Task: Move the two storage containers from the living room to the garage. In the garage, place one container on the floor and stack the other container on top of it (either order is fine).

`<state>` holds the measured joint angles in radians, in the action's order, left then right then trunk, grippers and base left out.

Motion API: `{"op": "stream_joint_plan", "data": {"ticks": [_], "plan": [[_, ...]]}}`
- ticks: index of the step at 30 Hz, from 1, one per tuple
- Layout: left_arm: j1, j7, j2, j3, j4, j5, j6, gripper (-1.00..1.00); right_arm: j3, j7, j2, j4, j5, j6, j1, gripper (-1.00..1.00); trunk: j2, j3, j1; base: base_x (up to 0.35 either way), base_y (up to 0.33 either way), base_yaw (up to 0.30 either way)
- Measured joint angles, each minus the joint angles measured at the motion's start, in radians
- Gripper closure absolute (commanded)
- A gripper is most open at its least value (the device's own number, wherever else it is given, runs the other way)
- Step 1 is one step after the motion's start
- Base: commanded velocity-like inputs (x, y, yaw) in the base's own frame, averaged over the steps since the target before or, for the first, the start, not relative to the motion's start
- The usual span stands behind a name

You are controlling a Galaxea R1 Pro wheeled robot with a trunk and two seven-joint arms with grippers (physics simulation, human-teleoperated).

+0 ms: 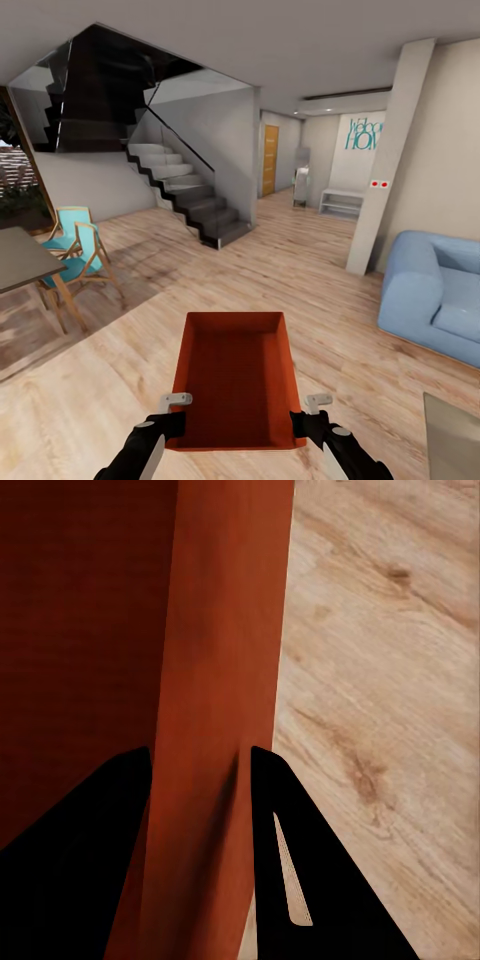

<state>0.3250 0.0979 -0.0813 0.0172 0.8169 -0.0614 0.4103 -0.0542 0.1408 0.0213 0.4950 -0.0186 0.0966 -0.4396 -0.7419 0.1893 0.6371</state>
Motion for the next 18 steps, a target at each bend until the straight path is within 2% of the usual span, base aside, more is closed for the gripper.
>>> {"op": "stream_joint_plan", "data": {"ticks": [7,18], "plan": [[0.0,0.0,0.0,0.0,0.0,0.0,0.0,1.0,0.0,0.0,0.0,0.0,0.0,0.0,0.0,1.0,0.0,0.0,0.0,0.329,0.0,-0.195],[0.0,0.0,0.0,0.001,0.0,0.0,0.0,1.0,0.001,0.0,0.0,0.0,0.001,0.0,0.0,1.0,0.0,0.0,0.0,0.329,0.0,-0.016]]}}
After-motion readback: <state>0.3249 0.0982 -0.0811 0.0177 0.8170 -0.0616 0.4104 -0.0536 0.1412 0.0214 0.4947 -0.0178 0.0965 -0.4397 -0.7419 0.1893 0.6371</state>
